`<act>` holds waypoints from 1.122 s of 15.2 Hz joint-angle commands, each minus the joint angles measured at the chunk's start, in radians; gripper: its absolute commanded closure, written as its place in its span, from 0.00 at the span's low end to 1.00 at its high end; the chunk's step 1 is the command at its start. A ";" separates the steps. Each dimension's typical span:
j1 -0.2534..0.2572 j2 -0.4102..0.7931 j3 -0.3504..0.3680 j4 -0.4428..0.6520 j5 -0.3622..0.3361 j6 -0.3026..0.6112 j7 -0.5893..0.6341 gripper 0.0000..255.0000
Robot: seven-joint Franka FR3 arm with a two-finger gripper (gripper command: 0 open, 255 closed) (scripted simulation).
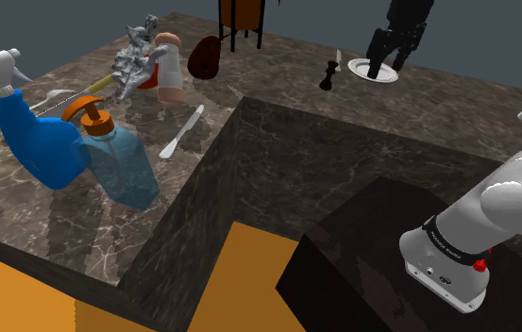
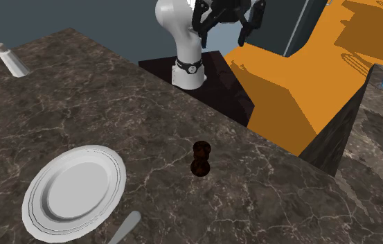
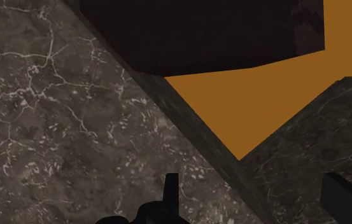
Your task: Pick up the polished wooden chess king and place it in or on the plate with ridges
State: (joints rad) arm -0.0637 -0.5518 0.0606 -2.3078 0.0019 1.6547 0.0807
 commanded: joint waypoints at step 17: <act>-0.061 0.707 0.000 0.585 -0.241 0.084 0.051 0.00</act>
State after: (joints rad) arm -0.1265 0.1064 0.0608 -1.7685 -0.2242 1.7385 0.1241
